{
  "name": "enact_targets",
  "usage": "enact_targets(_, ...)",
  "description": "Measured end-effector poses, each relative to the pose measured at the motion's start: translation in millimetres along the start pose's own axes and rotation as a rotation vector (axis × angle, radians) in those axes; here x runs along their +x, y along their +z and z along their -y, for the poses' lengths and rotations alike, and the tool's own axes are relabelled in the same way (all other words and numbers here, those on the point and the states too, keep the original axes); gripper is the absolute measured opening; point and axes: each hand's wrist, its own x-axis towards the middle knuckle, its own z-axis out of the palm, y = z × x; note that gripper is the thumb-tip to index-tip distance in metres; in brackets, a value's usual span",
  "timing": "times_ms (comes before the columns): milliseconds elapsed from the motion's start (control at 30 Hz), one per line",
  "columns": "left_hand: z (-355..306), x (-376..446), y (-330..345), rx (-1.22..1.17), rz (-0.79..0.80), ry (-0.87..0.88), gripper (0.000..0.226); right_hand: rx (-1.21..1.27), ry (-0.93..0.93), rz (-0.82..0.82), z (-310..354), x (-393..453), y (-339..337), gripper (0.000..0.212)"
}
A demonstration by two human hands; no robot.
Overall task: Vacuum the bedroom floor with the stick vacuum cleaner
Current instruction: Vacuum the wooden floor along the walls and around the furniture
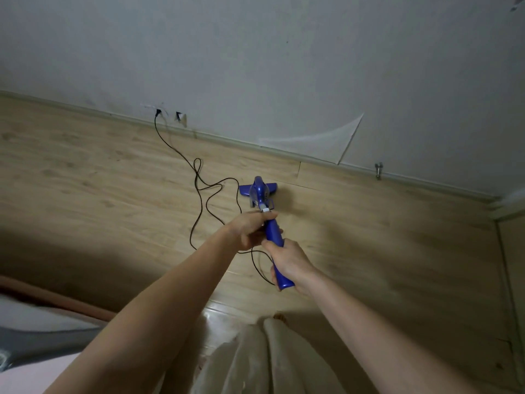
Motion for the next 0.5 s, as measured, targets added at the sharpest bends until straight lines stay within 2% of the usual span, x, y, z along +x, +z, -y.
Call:
enact_targets(167,-2.9,9.1,-4.2,-0.037,0.039,0.013,0.023,-0.003,-0.013,0.06,4.2,1.1,-7.9,0.024)
enact_targets(333,-15.2,28.5,-5.0,-0.051,-0.021,0.037,0.035,-0.047,-0.023,0.047,14.0,29.7,-7.3,0.025)
enact_targets(500,-35.1,49.0,-2.9,-0.064,-0.034,0.053,0.028,-0.04,-0.023,0.031,29.3,56.0,-15.8,0.022)
